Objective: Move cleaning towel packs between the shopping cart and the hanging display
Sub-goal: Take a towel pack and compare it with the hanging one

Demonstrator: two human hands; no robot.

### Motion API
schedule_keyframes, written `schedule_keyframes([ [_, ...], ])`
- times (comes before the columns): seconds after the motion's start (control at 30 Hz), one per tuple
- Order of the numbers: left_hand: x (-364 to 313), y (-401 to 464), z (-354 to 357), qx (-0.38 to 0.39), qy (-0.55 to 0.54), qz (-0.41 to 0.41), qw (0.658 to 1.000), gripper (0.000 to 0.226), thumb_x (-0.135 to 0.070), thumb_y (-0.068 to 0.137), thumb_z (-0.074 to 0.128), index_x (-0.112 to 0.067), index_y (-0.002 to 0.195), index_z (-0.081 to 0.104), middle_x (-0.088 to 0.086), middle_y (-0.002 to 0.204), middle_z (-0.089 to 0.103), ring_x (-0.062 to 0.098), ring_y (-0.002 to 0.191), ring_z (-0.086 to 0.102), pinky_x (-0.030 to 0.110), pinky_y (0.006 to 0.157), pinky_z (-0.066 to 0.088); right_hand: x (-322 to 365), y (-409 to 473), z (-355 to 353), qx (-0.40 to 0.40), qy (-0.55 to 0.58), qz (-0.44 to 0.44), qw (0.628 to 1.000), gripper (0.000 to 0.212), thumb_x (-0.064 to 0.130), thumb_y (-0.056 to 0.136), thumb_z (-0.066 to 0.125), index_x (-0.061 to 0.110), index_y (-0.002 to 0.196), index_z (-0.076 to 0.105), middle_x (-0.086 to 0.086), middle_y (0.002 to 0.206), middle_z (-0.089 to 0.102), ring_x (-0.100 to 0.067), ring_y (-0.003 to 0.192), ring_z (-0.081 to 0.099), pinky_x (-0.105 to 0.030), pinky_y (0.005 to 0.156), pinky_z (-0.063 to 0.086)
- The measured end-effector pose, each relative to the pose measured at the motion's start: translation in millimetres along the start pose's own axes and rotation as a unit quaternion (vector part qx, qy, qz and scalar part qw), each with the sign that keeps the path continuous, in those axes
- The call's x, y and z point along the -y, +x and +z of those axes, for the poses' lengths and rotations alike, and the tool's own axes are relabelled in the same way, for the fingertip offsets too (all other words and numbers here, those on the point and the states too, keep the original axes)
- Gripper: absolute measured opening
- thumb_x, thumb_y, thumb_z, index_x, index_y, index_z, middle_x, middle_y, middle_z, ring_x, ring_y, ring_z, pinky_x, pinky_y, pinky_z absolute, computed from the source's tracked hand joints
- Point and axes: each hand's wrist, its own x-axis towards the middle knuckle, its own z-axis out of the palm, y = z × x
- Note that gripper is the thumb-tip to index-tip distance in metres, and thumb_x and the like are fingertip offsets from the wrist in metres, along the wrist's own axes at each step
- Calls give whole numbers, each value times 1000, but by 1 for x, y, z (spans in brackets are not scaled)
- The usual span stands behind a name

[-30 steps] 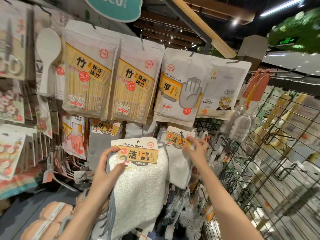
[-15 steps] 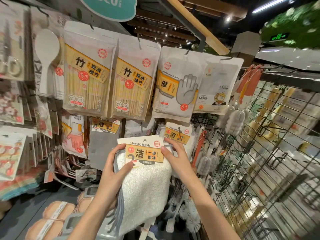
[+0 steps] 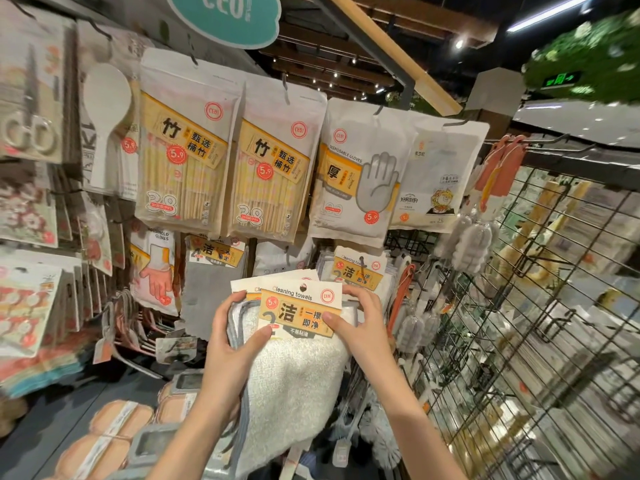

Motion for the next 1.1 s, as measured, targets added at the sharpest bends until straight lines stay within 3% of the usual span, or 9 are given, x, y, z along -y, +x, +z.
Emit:
schedule_keyframes([
  [0.07, 0, -1, 1, -2, -4, 1, 1000, 53, -2, 80, 69, -34, 119, 51, -10, 122, 57, 13, 110, 59, 37, 89, 51, -2, -1, 1, 14, 25, 11, 1000, 42, 9, 78, 74, 30, 107, 53, 11, 115, 56, 9, 103, 52, -7, 86, 44],
  [0.17, 1, -1, 2, -1, -9, -6, 1000, 53, -2, 80, 69, -32, 118, 50, -6, 123, 57, 6, 100, 63, 26, 78, 53, -2, -2, 2, 17, 40, 12, 999, 42, 7, 80, 71, 24, 113, 51, 15, 113, 57, 20, 97, 50, -3, 76, 43],
  [0.3, 1, 1, 1, -1, -2, -12, 1000, 52, -11, 76, 74, -42, 111, 52, -3, 125, 58, 20, 110, 60, 47, 92, 49, -2, 0, 1, 1, 46, 6, 999, 42, 3, 80, 70, 22, 113, 51, 19, 110, 56, 25, 93, 48, 1, 72, 40],
  [0.37, 0, 2, 1, -4, 4, -10, 1000, 51, -16, 75, 77, -42, 110, 52, -6, 124, 57, 21, 113, 58, 48, 95, 47, -3, 1, 2, -3, 46, 8, 999, 43, 3, 80, 70, 23, 113, 51, 21, 109, 56, 25, 94, 47, 1, 73, 40],
  [0.5, -1, 3, 1, -5, 28, 10, 1000, 43, -52, 76, 70, -46, 114, 51, -11, 131, 51, 19, 122, 51, 51, 102, 41, -6, 3, 0, -27, 52, 17, 998, 44, 4, 81, 69, 24, 115, 49, 23, 109, 53, 27, 92, 46, 2, 72, 40],
  [0.63, 1, 5, 1, -12, 48, 29, 998, 36, -40, 81, 61, -42, 115, 51, -18, 127, 50, 11, 124, 46, 44, 108, 35, -13, 6, -8, -64, 66, 27, 995, 45, 5, 82, 69, 28, 116, 50, 28, 109, 49, 19, 98, 45, -10, 83, 40],
  [0.8, 9, 13, -4, -17, 32, 18, 999, 42, -13, 83, 68, -40, 112, 52, -18, 111, 63, 16, 112, 58, 42, 101, 43, -29, 13, -19, -133, 101, 54, 985, 52, 4, 81, 69, 32, 122, 50, 12, 128, 49, -7, 122, 44, -30, 101, 40],
  [0.97, 8, 16, 0, -6, 42, 25, 999, 42, -11, 85, 66, -39, 112, 51, -39, 99, 58, 12, 114, 54, 34, 95, 41, -38, 29, -29, -164, 108, 69, 978, 52, 1, 83, 66, 30, 124, 53, 8, 134, 44, -7, 125, 35, -29, 101, 36],
  [1.1, 7, 19, 1, -19, 47, 29, 998, 42, -10, 85, 66, -39, 111, 51, -31, 105, 60, 11, 112, 55, 26, 85, 41, -43, 43, -35, -177, 122, 76, 974, 52, -2, 84, 64, 27, 125, 55, 6, 133, 47, -14, 126, 42, -37, 103, 42],
])
